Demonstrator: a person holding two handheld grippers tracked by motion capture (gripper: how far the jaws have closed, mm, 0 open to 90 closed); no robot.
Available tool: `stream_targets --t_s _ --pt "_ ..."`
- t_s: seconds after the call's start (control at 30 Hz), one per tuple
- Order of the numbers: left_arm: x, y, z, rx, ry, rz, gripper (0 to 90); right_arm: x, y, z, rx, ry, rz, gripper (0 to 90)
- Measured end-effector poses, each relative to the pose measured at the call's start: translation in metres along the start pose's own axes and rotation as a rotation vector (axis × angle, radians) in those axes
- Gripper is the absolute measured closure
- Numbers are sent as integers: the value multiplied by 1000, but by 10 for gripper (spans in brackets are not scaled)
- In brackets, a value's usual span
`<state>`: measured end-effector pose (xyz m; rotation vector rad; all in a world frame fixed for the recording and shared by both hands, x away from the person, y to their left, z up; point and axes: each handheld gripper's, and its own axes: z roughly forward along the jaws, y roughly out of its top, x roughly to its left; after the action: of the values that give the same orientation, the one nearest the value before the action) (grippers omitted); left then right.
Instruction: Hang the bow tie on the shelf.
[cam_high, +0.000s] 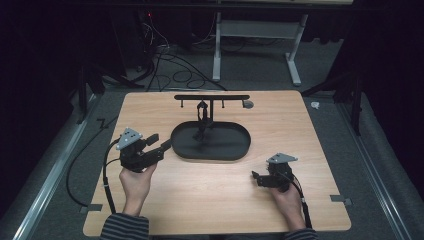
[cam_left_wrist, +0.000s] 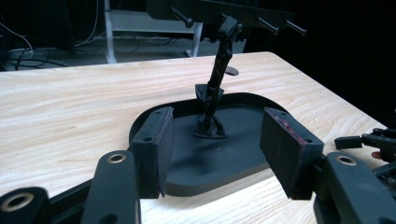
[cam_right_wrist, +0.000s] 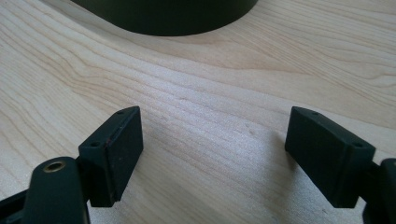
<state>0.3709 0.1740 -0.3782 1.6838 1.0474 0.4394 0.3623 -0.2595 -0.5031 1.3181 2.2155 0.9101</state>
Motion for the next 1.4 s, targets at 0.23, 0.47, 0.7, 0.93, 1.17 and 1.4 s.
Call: stream_targets --t_s 0.23,0.47,0.7,0.93,1.17,1.4 --pt "3 -8 -3 1 1 -17 448 0 0 0 0 0 1 205" --pt "8 -17 -5 2 -20 -52 441 0 0 0 0 0 2 205" --pt "10 -23 -10 -1 -16 -62 439 0 0 0 -1 0 2 205" --pt "10 -29 -9 16 -9 -59 439 0 0 0 -1 0 2 205" --pt "14 -37 -9 25 -18 -89 437 0 0 0 -1 0 2 205" --pt "15 -41 -9 27 -16 -97 437 0 0 0 0 -1 2 205"
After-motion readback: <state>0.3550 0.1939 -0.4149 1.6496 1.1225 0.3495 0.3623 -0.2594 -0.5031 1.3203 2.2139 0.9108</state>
